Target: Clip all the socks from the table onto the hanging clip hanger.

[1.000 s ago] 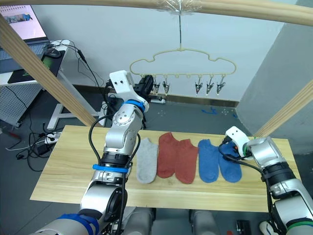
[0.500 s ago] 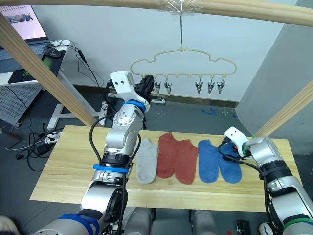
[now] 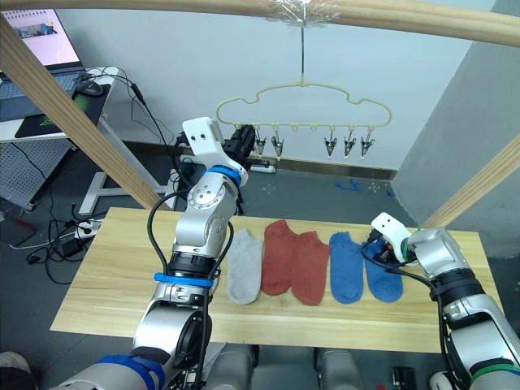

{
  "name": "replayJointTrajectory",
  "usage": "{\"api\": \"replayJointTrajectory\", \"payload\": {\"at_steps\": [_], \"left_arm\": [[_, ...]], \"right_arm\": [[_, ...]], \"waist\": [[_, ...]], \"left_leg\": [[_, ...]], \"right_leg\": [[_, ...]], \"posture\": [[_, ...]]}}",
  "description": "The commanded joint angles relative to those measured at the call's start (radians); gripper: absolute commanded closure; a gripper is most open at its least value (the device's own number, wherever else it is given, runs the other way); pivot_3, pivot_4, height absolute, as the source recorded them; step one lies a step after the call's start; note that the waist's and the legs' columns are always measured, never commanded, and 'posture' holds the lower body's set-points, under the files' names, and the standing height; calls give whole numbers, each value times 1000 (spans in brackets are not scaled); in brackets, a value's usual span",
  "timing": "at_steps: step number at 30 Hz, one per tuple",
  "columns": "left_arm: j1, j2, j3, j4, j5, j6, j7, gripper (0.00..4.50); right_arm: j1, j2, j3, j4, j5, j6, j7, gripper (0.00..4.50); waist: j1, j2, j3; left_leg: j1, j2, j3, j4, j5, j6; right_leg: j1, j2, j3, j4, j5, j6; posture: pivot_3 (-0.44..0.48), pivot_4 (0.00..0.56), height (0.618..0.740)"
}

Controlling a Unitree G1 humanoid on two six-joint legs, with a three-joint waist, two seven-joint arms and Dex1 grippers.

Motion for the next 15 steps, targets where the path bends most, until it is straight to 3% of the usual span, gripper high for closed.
{"api": "replayJointTrajectory", "payload": {"at_steps": [1, 8, 15], "left_arm": [[-11, -4, -11, -61, -3, -12, -9, 4390], [-11, 9, 36, -78, -90, 73, -48, 4390], [-25, 22, 131, -113, -262, 211, -99, 4390]], "right_arm": [[45, 15, 29, 28, -11, 11, 16, 4323], [62, -14, -23, -124, 24, 95, 31, 4463], [112, -78, -167, -461, 138, 295, 37, 4463]], "waist": [[0, 0, 0], [0, 0, 0], [-2, 1, 0]], "left_leg": [[0, 0, 0, 0, 0, 0], [1, 0, -1, 0, 0, 0], [0, 0, 0, 0, 0, -1]], "right_leg": [[0, 0, 0, 0, 0, 0], [2, 0, -1, 0, 0, 0], [-1, 0, 0, 0, 0, 0]], "posture": [[120, 285, 740], [104, 271, 740], [73, 243, 740]]}}
